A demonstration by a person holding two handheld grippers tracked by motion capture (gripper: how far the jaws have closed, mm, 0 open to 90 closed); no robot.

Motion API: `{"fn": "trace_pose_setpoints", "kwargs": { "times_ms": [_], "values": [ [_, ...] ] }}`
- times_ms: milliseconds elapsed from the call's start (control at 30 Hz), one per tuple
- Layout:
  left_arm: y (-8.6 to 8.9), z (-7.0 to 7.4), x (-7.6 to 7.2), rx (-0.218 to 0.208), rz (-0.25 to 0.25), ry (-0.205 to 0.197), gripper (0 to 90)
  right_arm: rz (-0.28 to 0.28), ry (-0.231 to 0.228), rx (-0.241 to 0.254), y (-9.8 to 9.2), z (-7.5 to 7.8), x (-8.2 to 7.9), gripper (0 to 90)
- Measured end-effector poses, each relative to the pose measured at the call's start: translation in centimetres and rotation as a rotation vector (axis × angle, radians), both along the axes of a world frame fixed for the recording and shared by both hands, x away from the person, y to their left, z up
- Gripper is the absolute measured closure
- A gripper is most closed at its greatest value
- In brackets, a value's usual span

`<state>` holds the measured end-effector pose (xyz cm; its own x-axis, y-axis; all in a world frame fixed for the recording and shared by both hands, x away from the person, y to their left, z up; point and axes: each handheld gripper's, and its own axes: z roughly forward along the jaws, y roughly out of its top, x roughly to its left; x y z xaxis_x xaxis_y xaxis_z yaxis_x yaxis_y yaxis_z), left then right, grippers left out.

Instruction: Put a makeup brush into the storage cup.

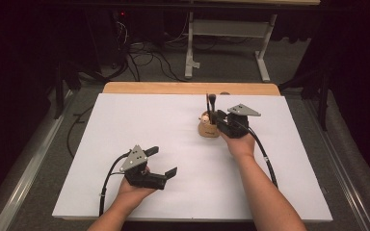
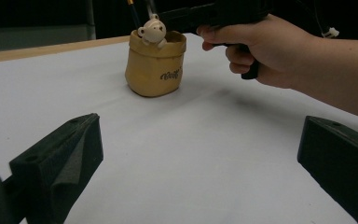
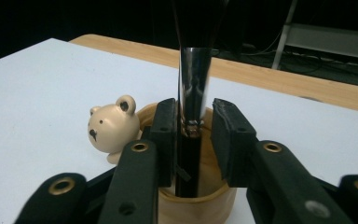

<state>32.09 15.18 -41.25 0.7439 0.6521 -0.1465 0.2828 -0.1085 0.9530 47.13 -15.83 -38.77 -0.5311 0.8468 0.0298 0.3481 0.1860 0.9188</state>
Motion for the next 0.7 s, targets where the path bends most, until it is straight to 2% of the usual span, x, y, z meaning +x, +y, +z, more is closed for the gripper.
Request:
{"fn": "trace_pose_setpoints", "kwargs": {
  "times_ms": [300, 700],
  "values": [
    [-0.1, 0.0, 0.0, 0.002, 0.002, -0.001, 0.9, 0.009, -0.016, -0.007, -0.6, 0.9, -0.6, 72.0],
    [0.0, 0.0, 0.1, 0.001, 0.006, 0.000, 1.0, 0.026, -0.008, -0.003, -1.2, 1.2, -1.7, 72.1]
  ]
}}
